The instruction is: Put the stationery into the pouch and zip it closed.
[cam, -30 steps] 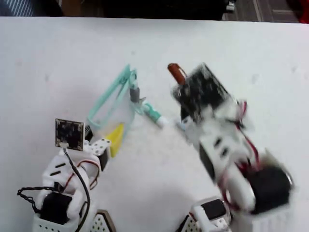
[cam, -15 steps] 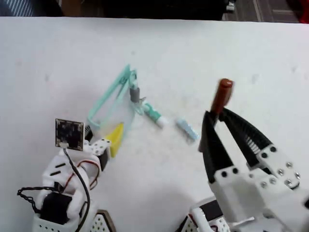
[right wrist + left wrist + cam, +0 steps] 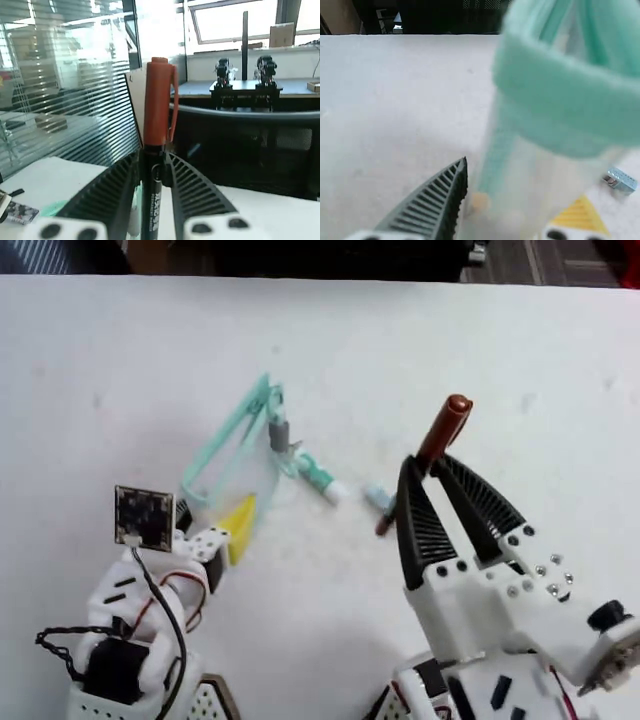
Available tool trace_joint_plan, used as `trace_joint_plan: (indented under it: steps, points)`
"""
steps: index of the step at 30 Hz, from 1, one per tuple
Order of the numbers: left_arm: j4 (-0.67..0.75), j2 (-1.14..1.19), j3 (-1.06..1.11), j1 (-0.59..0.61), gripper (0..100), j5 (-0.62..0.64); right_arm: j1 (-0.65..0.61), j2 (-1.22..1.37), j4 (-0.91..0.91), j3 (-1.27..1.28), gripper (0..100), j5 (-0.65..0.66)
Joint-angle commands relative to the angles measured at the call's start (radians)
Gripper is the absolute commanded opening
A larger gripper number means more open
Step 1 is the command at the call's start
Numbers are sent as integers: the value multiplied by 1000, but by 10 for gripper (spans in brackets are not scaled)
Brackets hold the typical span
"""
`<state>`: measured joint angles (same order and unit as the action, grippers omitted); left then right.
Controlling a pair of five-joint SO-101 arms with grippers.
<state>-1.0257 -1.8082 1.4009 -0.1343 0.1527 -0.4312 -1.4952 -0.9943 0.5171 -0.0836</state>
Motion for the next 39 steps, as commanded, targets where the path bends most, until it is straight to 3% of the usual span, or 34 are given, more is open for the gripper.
trace_joint_plan:
  steps: [1,6,11,20,28,36,39]
  points:
    - [28,12,-20,-16,238,2,-10,-62,236,152,17,-3]
    - [21,12,-20,-107,241,-14,-12,-39,472,235,17,-3]
    - [25,12,0,-179,241,-101,-22,85,527,161,17,-9]
    - [28,12,2,-174,241,-104,-381,263,383,104,17,-5]
    - [28,12,2,-176,241,-104,-348,289,386,104,17,-5]
    - [28,12,3,-180,241,-106,-343,308,524,112,17,2]
    - [28,12,5,-180,241,-106,-335,371,526,112,17,83]
